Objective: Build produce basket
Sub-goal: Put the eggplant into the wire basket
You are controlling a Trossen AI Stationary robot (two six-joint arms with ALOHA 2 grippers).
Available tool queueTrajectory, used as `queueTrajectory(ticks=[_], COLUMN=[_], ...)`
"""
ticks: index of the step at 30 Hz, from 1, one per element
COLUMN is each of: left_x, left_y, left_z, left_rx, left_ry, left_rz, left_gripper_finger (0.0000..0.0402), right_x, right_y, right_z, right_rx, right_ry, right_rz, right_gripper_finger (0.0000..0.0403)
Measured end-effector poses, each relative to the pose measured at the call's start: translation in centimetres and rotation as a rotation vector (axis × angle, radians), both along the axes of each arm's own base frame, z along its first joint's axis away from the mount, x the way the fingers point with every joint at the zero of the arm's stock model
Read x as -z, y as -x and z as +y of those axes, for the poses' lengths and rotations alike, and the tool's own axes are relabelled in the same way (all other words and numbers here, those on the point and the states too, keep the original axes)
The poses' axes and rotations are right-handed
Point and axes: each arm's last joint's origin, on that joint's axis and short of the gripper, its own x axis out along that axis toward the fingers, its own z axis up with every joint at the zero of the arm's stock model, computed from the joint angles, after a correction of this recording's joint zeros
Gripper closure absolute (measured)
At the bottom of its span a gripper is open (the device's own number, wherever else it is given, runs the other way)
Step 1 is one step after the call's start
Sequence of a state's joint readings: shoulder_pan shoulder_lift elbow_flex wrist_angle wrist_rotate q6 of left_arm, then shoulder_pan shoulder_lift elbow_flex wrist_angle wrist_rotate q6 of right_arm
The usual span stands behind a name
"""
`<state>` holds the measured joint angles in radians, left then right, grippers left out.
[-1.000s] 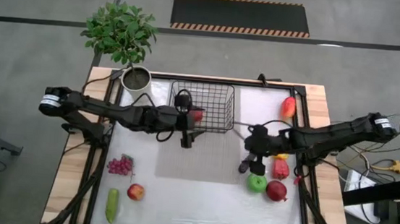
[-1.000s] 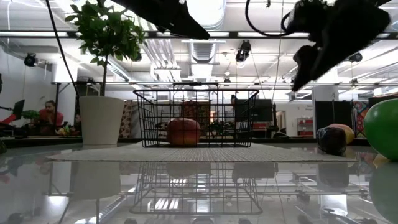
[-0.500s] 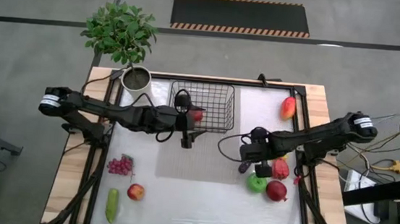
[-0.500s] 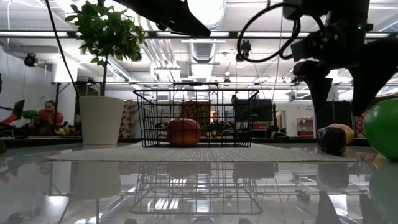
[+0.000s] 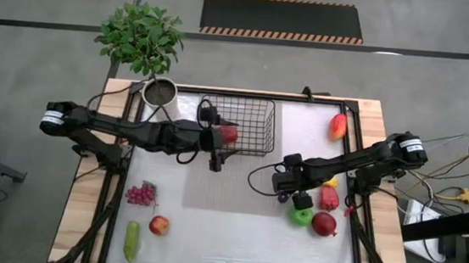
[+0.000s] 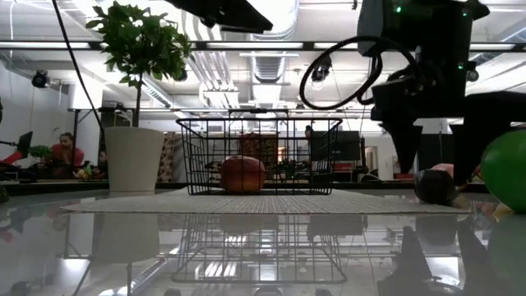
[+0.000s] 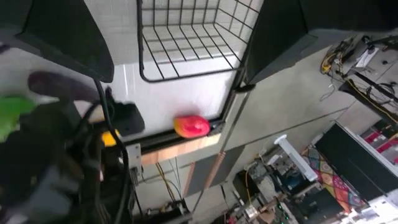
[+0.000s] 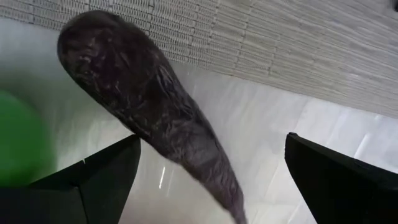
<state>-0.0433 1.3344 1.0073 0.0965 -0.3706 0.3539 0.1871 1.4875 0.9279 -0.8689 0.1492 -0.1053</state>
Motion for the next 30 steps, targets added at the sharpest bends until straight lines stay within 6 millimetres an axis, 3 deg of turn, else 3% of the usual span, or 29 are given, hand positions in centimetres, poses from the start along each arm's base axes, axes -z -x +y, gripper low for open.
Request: queueTrajectory(ticks=[10,30], left_x=[-1.7,-0.2], left_y=[1.9,5.3], left_z=[-0.7,-0.6], left_rx=[0.036,0.034], left_ry=[-0.019,0.02], left_rz=[-0.053,-0.199], left_gripper_finger=[0.0054,0.0054], right_x=[1.6,0.7], right_y=[-0.8,-0.6], right_z=[0.0,-0.1], right_rx=[-0.025,-0.043], right_ry=[-0.013,-0.042], right_rz=[0.029,-0.011], right_gripper_finger=[0.0039,0.0283])
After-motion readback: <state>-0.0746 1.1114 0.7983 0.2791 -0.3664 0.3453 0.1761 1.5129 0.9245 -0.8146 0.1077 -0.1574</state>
